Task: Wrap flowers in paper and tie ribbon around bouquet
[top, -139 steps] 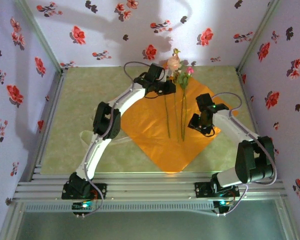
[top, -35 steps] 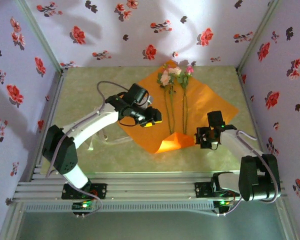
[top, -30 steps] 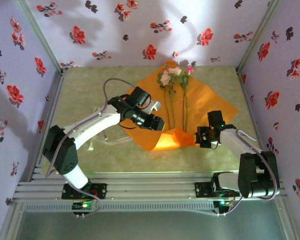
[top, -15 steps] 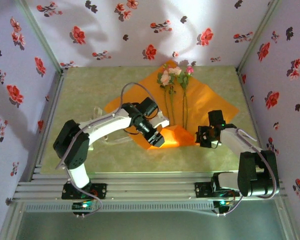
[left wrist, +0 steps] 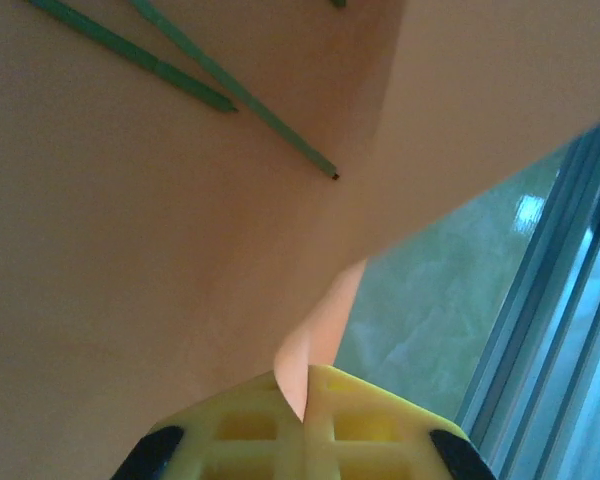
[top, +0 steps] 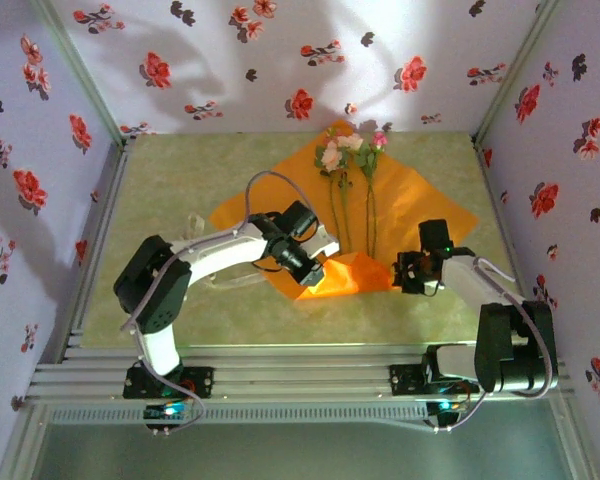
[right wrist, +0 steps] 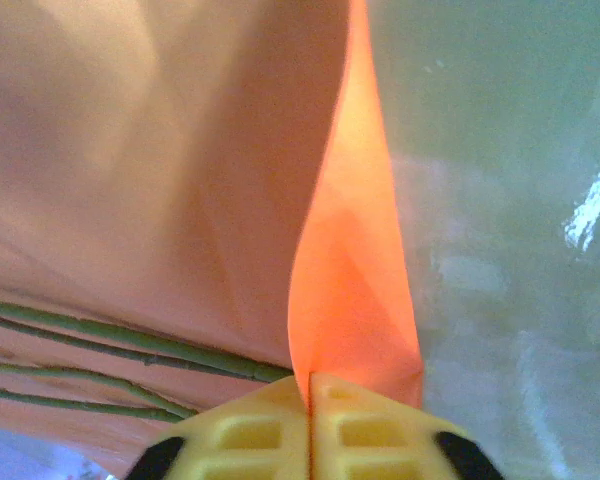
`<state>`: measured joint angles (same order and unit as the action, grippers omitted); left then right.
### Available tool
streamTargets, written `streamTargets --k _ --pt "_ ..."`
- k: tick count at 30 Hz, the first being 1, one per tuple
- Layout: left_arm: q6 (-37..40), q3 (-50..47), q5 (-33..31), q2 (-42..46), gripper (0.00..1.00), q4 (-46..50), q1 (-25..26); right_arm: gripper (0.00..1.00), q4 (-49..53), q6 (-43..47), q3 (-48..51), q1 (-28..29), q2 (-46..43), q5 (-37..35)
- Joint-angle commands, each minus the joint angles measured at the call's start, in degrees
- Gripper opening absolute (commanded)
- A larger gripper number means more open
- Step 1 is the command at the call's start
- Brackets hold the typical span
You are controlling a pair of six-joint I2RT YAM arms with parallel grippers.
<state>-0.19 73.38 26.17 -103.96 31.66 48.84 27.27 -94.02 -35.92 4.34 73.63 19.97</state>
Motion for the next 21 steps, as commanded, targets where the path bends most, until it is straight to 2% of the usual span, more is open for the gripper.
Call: streamTargets --k 1,3,6,8,10,12,14,16,21 --pt "-0.87 2.96 0.81 -0.3 0.0 -1.1 -1.26 0.41 3.39 15.7 -7.51 -0.38 0.68 -0.16" --pt "-0.66 3.99 0.81 -0.28 0.0 -0.66 -1.8 0.52 8.05 28.16 -13.2 -0.35 1.37 -0.67" --pt "-0.27 5.44 0.78 -0.62 0.0 0.07 -2.43 0.55 13.33 46.45 -18.46 -0.07 0.44 -2.94" --pt "0.14 6.27 0.82 -0.61 0.0 0.39 -2.39 0.57 12.79 56.31 -18.41 -0.06 -1.55 -3.66" --pt "0.61 7.35 0.53 -0.83 0.0 1.17 -2.47 0.6 8.0 66.11 -16.42 0.49 -4.51 -0.95" --pt "0.89 8.51 0.46 -1.62 0.0 2.11 -2.92 0.62 5.04 72.13 -15.27 1.83 -6.05 -0.84" --pt "1.29 9.57 0.5 -2.59 0.0 3.06 -3.35 0.62 0.9 77.65 -13.83 2.82 -6.62 3.71" --pt "1.93 10.9 0.08 -3.64 0.0 4.33 -3.58 0.62 -1.86 83.95 -12.67 4.66 -7.32 5.13" --pt "1.97 12.44 -1.53 -5.08 0.0 5.57 -4.49 0.62 -0.99 99.42 -12.27 7.6 -7.17 5.06"
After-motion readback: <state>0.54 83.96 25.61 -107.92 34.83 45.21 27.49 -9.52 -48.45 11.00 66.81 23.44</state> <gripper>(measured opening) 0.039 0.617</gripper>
